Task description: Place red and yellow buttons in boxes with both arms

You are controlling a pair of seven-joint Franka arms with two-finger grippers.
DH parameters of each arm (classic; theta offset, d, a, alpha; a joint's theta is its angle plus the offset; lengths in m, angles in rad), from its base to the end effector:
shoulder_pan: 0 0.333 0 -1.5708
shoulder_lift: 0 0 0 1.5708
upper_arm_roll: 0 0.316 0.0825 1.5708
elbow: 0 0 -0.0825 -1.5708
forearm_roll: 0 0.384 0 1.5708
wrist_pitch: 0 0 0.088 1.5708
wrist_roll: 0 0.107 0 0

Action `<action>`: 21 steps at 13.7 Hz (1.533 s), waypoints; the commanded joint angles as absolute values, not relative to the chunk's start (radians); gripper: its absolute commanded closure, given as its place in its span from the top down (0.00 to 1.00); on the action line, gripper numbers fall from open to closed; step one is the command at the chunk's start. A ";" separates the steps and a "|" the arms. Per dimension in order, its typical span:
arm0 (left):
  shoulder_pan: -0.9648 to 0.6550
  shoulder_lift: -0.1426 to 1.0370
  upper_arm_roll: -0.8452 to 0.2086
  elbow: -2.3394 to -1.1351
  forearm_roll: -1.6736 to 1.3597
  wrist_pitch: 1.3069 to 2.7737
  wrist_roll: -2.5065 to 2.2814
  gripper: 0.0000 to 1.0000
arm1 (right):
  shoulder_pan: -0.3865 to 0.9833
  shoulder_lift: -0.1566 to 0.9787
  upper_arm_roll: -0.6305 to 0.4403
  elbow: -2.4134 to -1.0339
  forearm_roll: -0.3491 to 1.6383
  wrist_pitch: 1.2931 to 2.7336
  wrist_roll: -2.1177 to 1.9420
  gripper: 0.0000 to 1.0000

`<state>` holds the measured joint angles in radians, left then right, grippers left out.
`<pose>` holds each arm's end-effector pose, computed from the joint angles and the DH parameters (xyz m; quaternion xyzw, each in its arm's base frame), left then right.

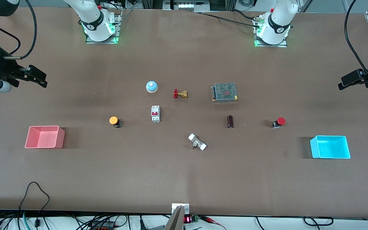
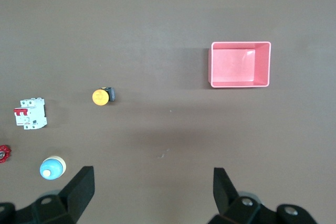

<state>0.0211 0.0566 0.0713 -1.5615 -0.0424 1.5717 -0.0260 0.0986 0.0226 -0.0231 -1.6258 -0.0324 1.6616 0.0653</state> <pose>0.5687 0.0470 0.5973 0.9978 0.0596 -0.0225 0.0199 0.5669 0.0398 0.5938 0.9998 0.0065 0.0077 0.0159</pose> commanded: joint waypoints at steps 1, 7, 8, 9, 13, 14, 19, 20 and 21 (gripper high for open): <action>0.020 0.040 0.058 -1.568 -0.025 1.559 -0.031 1.00 | 0.110 0.003 -0.025 -1.637 -0.018 1.654 0.075 1.00; -0.029 0.187 0.057 -1.555 0.063 1.565 -0.031 1.00 | 0.159 0.087 -0.025 -1.628 -0.018 1.675 0.055 1.00; -0.026 0.228 0.060 -1.552 0.054 1.569 -0.022 1.00 | 0.182 0.135 -0.025 -1.626 -0.018 1.712 0.055 1.00; -0.022 0.247 0.058 -1.554 0.045 1.575 -0.020 1.00 | 0.198 0.182 -0.025 -1.628 -0.017 1.754 0.055 1.00; -0.052 0.365 0.058 -1.557 0.028 1.588 -0.023 1.00 | 0.224 0.357 -0.025 -1.629 -0.017 2.021 0.055 1.00; -0.052 0.382 0.058 -1.568 0.020 1.607 -0.021 1.00 | 0.229 0.397 -0.023 -1.629 -0.015 2.075 0.080 1.00; -0.087 0.388 0.058 -1.799 -0.011 1.908 -0.041 1.00 | 0.238 0.471 -0.015 -1.644 0.038 2.128 0.163 1.00; -0.087 0.393 0.060 -1.825 -0.034 1.960 -0.043 1.00 | 0.239 0.474 -0.003 -1.660 0.040 2.149 0.164 1.00; -0.087 0.411 0.060 -1.832 -0.070 2.004 -0.043 1.00 | 0.238 0.476 0.005 -1.676 0.040 2.173 0.161 1.00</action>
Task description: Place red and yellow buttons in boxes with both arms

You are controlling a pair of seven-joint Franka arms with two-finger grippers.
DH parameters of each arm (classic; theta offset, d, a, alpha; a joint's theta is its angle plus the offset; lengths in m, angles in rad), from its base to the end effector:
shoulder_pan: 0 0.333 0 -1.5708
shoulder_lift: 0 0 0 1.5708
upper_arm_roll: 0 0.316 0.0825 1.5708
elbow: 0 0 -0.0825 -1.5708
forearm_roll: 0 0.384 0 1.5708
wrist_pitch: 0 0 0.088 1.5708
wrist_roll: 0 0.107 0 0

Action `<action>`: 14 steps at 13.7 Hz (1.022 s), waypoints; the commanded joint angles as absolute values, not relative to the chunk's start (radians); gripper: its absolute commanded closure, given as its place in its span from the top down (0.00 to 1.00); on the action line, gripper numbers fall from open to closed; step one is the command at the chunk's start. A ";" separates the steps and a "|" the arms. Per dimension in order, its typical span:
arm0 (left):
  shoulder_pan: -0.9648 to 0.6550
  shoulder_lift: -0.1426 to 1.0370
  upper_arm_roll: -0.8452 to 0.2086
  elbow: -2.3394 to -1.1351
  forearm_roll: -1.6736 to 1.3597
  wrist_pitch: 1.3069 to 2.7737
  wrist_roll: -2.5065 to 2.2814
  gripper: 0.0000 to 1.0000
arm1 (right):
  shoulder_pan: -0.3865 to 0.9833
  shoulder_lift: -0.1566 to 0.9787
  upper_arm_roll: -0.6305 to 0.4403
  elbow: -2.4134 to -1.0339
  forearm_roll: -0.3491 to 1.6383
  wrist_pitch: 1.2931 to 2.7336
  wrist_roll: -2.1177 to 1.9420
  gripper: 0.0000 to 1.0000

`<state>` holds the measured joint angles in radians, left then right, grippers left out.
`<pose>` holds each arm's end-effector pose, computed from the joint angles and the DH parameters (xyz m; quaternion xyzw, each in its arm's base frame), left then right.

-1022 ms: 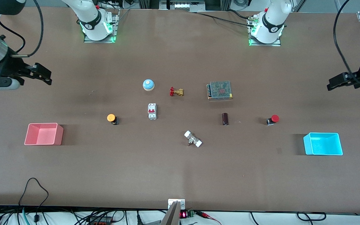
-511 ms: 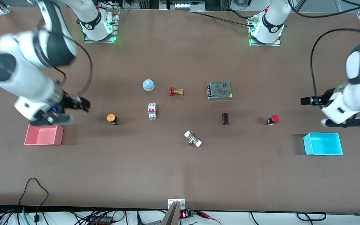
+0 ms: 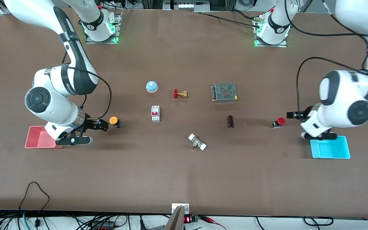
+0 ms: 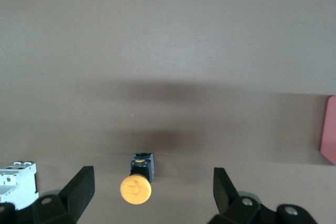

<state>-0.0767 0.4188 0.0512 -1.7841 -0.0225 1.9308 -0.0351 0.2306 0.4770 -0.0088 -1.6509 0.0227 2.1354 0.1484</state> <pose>0.6182 -0.0194 0.3014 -0.9908 -0.0093 0.1352 0.0048 0.6598 0.1505 0.3365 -0.9995 -0.0312 -0.0023 0.0082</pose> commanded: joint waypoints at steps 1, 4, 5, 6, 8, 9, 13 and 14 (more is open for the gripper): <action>-0.089 0.429 0.060 -1.832 -0.096 2.028 -0.044 1.00 | 0.235 0.477 0.023 -1.705 0.038 2.203 0.157 1.00; -0.089 0.457 0.060 -1.870 -0.126 2.130 -0.043 1.00 | 0.224 0.462 0.046 -1.839 0.035 2.333 0.147 1.00; -0.089 0.459 0.060 -1.909 -0.127 2.187 -0.040 1.00 | 0.225 0.460 0.046 -1.850 0.035 2.345 0.137 1.00; -0.089 0.460 0.060 -1.937 -0.127 2.235 -0.032 1.00 | 0.224 0.460 0.046 -1.856 0.035 2.347 0.129 1.00; -0.087 0.469 0.060 -1.945 -0.138 2.261 -0.031 1.00 | 0.222 0.462 0.046 -1.884 0.034 2.371 0.106 1.00; -0.086 0.477 0.060 -1.945 -0.179 2.260 -0.031 1.00 | 0.216 0.462 0.046 -1.903 0.034 2.394 0.092 1.00; -0.086 0.494 0.060 -1.953 -0.221 2.261 -0.029 1.00 | 0.219 0.477 0.054 -1.933 0.034 2.439 0.092 1.00; -0.086 0.497 0.060 -1.956 -0.232 2.267 -0.029 1.00 | 0.221 0.485 0.054 -1.934 0.034 2.442 0.094 1.00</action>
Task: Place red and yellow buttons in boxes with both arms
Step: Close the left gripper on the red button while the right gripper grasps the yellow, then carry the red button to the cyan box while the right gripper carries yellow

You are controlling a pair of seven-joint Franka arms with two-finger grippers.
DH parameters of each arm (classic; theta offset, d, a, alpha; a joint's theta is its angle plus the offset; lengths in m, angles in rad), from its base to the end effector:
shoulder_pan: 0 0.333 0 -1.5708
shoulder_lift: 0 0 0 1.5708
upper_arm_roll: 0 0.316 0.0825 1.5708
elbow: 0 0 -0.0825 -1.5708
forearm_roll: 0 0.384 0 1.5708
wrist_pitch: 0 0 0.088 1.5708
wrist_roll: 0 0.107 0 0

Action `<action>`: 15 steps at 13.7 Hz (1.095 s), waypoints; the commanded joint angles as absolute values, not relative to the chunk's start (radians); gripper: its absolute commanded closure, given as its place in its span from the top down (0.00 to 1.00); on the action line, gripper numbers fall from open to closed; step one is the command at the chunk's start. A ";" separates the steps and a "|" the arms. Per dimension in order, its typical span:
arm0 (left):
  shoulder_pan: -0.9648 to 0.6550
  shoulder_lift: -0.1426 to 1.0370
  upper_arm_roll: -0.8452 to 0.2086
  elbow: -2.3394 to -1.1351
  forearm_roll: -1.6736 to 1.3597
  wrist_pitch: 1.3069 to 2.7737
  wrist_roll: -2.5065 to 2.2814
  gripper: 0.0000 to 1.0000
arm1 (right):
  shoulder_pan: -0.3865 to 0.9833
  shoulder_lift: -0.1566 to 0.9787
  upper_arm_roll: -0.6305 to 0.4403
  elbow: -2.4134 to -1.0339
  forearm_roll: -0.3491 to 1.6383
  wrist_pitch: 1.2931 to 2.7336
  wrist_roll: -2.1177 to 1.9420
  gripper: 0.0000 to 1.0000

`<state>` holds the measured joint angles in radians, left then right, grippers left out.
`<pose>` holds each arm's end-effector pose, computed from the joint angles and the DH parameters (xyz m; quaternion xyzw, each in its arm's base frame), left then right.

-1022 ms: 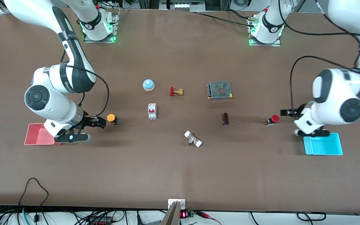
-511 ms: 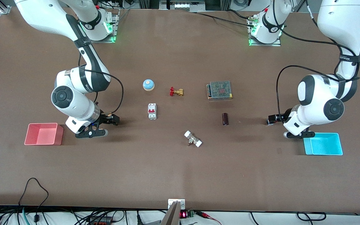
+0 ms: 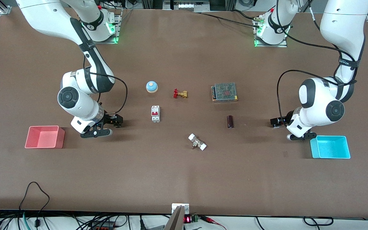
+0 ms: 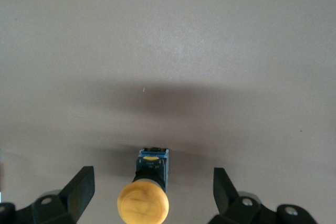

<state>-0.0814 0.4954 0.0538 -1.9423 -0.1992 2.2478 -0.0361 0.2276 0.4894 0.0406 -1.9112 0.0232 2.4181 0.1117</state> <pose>0.6005 -0.0229 0.2114 0.9913 0.0715 -0.0951 0.0553 0.6091 0.1662 0.2403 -0.9976 -0.0671 -0.0055 0.0186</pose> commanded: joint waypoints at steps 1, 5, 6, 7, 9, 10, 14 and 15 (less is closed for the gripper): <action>-0.086 0.500 0.060 -1.960 -0.233 2.269 -0.029 1.00 | 0.224 0.489 0.055 -1.936 0.035 2.444 0.094 1.00; -0.086 0.512 0.060 -1.960 -0.235 2.273 -0.028 0.95 | 0.227 0.514 0.057 -1.937 0.034 2.465 0.094 0.98; -0.086 0.517 0.060 -1.960 -0.233 2.275 -0.026 0.94 | 0.227 0.518 0.060 -1.937 0.034 2.467 0.094 0.91; -0.086 0.520 0.060 -1.960 -0.233 2.278 -0.026 0.93 | 0.227 0.518 0.060 -1.936 0.032 2.467 0.092 0.80; -0.086 0.526 0.060 -1.960 -0.233 2.289 -0.026 0.93 | 0.227 0.520 0.060 -1.936 0.029 2.467 0.092 0.62; -0.086 0.526 0.060 -1.960 -0.233 2.289 -0.026 0.91 | 0.226 0.520 0.060 -1.936 0.028 2.467 0.091 0.57; -0.086 0.529 0.060 -1.960 -0.233 2.287 -0.026 0.63 | 0.225 0.522 0.060 -1.936 0.026 2.467 0.091 0.38; -0.087 0.531 0.060 -1.960 -0.233 2.287 -0.026 0.55 | 0.225 0.525 0.060 -1.934 0.026 2.467 0.089 0.31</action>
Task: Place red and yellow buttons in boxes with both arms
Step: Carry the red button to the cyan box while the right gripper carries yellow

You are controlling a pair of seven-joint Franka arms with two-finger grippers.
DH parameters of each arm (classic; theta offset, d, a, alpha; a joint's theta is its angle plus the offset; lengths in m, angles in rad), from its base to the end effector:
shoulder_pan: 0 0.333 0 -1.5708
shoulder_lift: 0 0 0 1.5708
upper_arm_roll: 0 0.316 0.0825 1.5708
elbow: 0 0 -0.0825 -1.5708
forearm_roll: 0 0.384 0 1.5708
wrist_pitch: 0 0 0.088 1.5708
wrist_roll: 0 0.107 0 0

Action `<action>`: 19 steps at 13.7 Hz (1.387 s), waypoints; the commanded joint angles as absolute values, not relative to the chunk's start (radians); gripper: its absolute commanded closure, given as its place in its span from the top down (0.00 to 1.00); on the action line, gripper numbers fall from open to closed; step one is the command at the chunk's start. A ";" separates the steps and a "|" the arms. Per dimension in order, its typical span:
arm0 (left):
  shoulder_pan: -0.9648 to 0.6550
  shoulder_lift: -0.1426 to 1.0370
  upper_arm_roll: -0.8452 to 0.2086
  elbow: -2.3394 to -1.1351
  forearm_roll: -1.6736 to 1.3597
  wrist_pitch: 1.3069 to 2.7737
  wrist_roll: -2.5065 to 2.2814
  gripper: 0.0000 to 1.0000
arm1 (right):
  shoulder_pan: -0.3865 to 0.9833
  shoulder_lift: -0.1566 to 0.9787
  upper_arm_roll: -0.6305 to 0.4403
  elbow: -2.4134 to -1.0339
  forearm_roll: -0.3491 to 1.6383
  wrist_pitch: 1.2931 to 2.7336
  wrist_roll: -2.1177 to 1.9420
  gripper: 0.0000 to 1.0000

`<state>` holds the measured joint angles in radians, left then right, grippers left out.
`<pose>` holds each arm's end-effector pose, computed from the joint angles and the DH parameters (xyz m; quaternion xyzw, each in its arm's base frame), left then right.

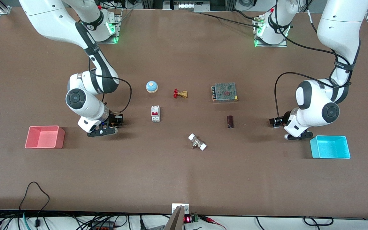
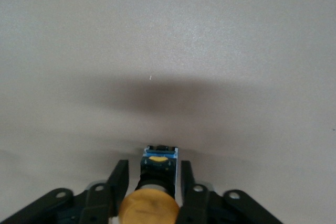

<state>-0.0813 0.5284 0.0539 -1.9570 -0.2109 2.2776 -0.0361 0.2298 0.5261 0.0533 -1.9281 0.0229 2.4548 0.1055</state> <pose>0.5944 -0.0218 0.1882 0.9900 0.0783 -0.1038 0.0555 0.6011 0.1735 0.2139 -0.9969 -0.0763 0.0034 0.0204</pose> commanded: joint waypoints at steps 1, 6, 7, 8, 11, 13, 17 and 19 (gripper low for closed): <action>-0.087 0.531 0.060 -1.960 -0.233 2.287 -0.026 0.47 | 0.225 0.525 0.060 -1.934 0.026 2.467 0.084 0.27; -0.081 0.465 0.080 -1.956 -0.229 2.272 -0.014 0.29 | 0.218 0.509 0.060 -1.916 0.025 2.459 0.043 0.18; -0.077 0.433 0.096 -1.950 -0.222 2.264 -0.009 0.29 | 0.204 0.470 0.060 -1.907 0.026 2.436 0.002 0.18; -0.075 0.413 0.115 -1.938 -0.219 2.249 -0.011 0.29 | 0.183 0.424 0.055 -1.899 0.025 2.383 -0.029 0.18; -0.002 0.400 0.149 -1.852 -0.186 2.218 -0.002 0.29 | 0.076 0.301 0.048 -1.841 0.021 2.202 -0.176 0.18; 0.050 0.403 0.149 -1.800 -0.126 2.203 0.005 0.29 | -0.035 0.285 0.038 -1.797 0.021 2.143 -0.353 0.18; 0.101 0.452 0.149 -1.757 -0.135 2.212 0.070 0.29 | -0.210 0.325 0.035 -1.776 0.025 2.170 -0.659 0.18; 0.113 0.506 0.149 -1.680 -0.133 2.212 0.106 0.28 | -0.238 0.383 0.035 -1.767 0.023 2.265 -0.718 0.18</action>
<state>0.1022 0.4399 0.1544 -1.7793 -0.1407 2.2230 0.0618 -0.2222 0.3201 0.0176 -1.7960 0.0211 2.2029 -0.6678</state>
